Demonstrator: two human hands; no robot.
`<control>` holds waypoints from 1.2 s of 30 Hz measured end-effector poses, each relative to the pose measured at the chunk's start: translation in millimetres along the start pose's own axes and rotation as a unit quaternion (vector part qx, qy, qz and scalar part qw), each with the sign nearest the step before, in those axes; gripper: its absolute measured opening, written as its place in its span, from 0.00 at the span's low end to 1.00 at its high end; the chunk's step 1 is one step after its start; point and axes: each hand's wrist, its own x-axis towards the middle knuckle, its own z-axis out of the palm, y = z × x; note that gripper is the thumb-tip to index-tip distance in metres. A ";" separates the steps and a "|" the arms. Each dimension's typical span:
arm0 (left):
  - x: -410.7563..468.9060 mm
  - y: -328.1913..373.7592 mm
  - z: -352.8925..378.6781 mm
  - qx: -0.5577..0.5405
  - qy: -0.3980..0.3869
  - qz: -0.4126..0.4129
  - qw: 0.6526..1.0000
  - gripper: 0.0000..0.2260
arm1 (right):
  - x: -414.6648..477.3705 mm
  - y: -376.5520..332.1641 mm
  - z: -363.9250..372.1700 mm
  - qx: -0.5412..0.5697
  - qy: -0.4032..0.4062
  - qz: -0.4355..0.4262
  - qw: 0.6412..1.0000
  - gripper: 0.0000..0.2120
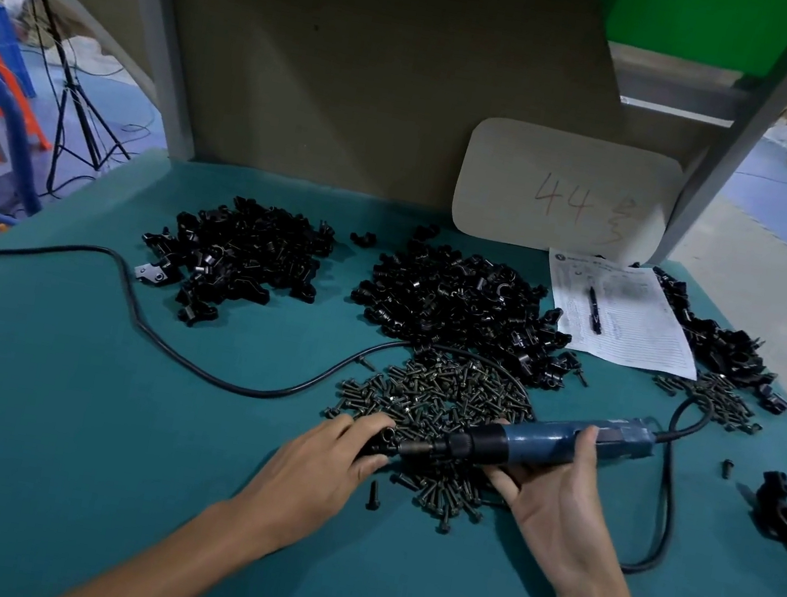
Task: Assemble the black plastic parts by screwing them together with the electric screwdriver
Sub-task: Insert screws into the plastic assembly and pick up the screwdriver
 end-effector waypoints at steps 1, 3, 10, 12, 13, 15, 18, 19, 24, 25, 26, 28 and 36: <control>0.1 0.2 -0.4 0.000 -0.001 -0.001 1.000 0.26 | -0.2 0.7 -0.5 -0.001 -0.001 0.000 1.000 0.34; 0.5 0.3 -0.7 -0.005 -0.001 -0.001 1.000 0.26 | -0.2 1.4 -1.9 0.000 0.000 -0.002 1.000 0.35; 0.1 1.5 -0.2 0.001 -0.001 0.001 1.000 0.26 | -0.5 0.8 -2.1 0.023 0.007 0.002 1.000 0.37; 0.4 1.2 -0.1 0.003 0.000 0.003 1.000 0.25 | 0.1 1.0 -2.1 0.017 0.009 0.001 1.000 0.36; 0.6 0.9 0.0 0.003 0.002 0.004 1.000 0.25 | 0.4 0.9 -1.4 0.013 0.008 0.000 1.000 0.35; 0.9 -0.3 0.8 0.004 0.005 0.007 1.000 0.25 | -0.1 1.3 -0.2 0.006 0.005 -0.003 1.000 0.34; 0.8 -0.8 2.6 0.008 0.011 0.008 1.000 0.25 | 0.1 2.0 -0.7 0.001 0.010 -0.007 1.000 0.33; 1.0 -0.9 2.6 0.009 0.012 0.008 1.000 0.24 | 0.4 2.3 -0.6 0.001 0.012 -0.007 1.000 0.33; 1.4 -1.8 2.5 0.009 0.013 0.009 1.000 0.25 | 0.9 3.1 -2.6 0.001 0.019 -0.006 1.000 0.31; 1.5 -1.4 2.4 0.010 0.012 0.009 1.000 0.25 | 1.3 3.1 -3.4 0.001 0.020 -0.006 1.000 0.31; 1.6 -0.9 2.2 0.011 0.012 0.010 1.000 0.26 | 1.6 3.1 -3.5 0.000 0.021 -0.005 1.000 0.31; 1.4 -0.1 1.5 0.013 0.010 0.010 1.000 0.26 | 1.8 3.1 -2.8 -0.002 0.021 -0.003 1.000 0.32; 0.7 1.1 1.0 0.017 0.008 0.011 1.000 0.27 | 0.1 3.7 -3.0 0.007 0.019 -0.002 1.000 0.32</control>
